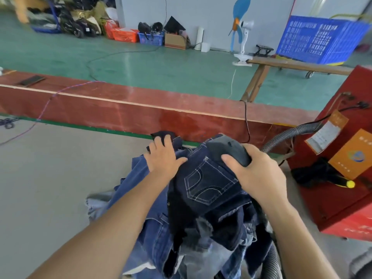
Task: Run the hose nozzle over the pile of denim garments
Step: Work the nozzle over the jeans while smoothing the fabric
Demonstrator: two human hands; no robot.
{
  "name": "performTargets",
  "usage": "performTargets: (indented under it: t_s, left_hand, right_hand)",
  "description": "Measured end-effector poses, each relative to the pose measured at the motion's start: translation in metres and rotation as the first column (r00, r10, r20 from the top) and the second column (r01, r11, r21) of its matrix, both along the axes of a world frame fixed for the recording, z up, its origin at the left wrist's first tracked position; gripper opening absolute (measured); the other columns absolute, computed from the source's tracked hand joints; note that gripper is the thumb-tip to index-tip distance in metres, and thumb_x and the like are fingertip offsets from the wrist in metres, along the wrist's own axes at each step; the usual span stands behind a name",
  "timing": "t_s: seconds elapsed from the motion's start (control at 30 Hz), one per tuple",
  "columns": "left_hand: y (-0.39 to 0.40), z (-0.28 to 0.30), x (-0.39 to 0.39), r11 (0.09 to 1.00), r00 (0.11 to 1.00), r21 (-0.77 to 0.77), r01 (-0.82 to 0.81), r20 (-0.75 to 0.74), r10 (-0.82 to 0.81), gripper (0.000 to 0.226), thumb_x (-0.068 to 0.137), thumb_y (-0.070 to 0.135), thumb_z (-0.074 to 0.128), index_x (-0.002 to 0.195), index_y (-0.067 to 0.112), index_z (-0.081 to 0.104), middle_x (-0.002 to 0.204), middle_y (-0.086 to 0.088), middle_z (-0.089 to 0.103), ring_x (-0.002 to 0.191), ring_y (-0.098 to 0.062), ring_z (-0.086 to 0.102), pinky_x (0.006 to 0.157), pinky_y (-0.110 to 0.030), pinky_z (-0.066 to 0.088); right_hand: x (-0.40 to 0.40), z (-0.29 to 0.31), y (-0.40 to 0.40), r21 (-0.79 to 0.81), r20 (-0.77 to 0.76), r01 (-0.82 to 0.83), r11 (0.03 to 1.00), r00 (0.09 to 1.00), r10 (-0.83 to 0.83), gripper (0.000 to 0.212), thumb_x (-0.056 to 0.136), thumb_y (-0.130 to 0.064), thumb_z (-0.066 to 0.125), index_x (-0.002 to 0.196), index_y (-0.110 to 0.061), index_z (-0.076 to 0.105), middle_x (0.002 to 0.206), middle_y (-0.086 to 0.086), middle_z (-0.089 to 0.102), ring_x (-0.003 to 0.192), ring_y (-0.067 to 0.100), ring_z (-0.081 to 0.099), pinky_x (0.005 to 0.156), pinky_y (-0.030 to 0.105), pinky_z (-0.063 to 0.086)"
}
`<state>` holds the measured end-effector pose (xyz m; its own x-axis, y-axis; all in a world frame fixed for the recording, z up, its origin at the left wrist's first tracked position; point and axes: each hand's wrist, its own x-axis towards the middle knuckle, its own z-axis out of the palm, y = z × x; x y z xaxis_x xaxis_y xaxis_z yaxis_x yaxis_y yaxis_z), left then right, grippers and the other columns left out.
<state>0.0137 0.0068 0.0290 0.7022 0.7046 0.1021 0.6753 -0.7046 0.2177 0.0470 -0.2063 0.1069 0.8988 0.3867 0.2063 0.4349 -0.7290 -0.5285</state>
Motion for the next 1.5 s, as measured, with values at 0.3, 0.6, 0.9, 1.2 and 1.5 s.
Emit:
performTargets:
  t_s: [0.3,0.6,0.9,1.2,1.5]
  left_hand:
    - [-0.045,-0.041,-0.087,0.759,0.987,-0.651,0.014,0.129,0.093,0.044,0.081,0.045,0.069,0.062,0.014,0.045,0.058,0.000,0.054,0.053,-0.013,0.051,0.056,-0.031,0.043]
    - [-0.084,0.005,-0.079,0.817,0.968,-0.520,0.250,0.125,-0.217,0.039,0.093,0.055,0.047,0.078,0.019,0.046,0.079,0.002,0.054,0.082,-0.022,0.057,0.067,-0.031,0.041]
    - [-0.077,-0.019,-0.072,0.884,0.929,-0.306,0.354,0.220,-0.296,0.023,0.095,0.005,0.045,0.072,0.012,0.046,0.082,-0.007,0.051,0.084,-0.025,0.050,0.073,-0.032,0.041]
    - [-0.062,-0.058,-0.065,0.884,0.952,-0.395,0.252,0.264,-0.154,0.100,0.072,0.079,0.050,0.147,0.016,0.032,0.154,0.003,0.025,0.146,-0.017,0.011,0.119,-0.044,0.016]
    - [-0.059,-0.071,-0.059,0.803,0.937,-0.508,0.312,0.025,-0.348,0.133,0.058,0.089,0.051,0.151,0.025,-0.019,0.142,0.021,-0.041,0.140,-0.009,-0.032,0.112,-0.062,-0.009]
  right_hand:
    - [-0.004,0.004,0.001,-0.115,-0.031,-0.039,0.993,0.999,0.035,0.037,0.086,-0.060,0.053,0.111,-0.032,0.055,0.083,-0.010,0.061,0.076,0.017,0.055,0.058,0.030,0.039]
    - [-0.006,0.006,0.000,-0.109,-0.036,-0.030,0.994,0.999,0.026,0.038,0.086,-0.059,0.054,0.112,-0.032,0.056,0.084,-0.010,0.062,0.079,0.018,0.057,0.063,0.031,0.041]
    - [-0.006,0.002,0.003,-0.159,-0.027,-0.081,0.984,0.997,0.077,0.033,0.087,-0.059,0.053,0.107,-0.032,0.055,0.072,-0.018,0.053,0.063,0.003,0.047,0.049,0.022,0.031]
    - [-0.008,0.001,0.003,-0.198,-0.073,-0.160,0.967,0.986,0.149,0.032,0.085,-0.060,0.055,0.103,-0.034,0.056,0.070,-0.014,0.058,0.060,0.009,0.058,0.055,0.026,0.040]
    - [-0.019,-0.006,0.008,-0.305,-0.168,-0.258,0.917,0.962,0.215,0.030,0.083,-0.061,0.056,0.099,-0.035,0.056,0.064,-0.012,0.057,0.054,0.004,0.051,0.055,0.024,0.039]
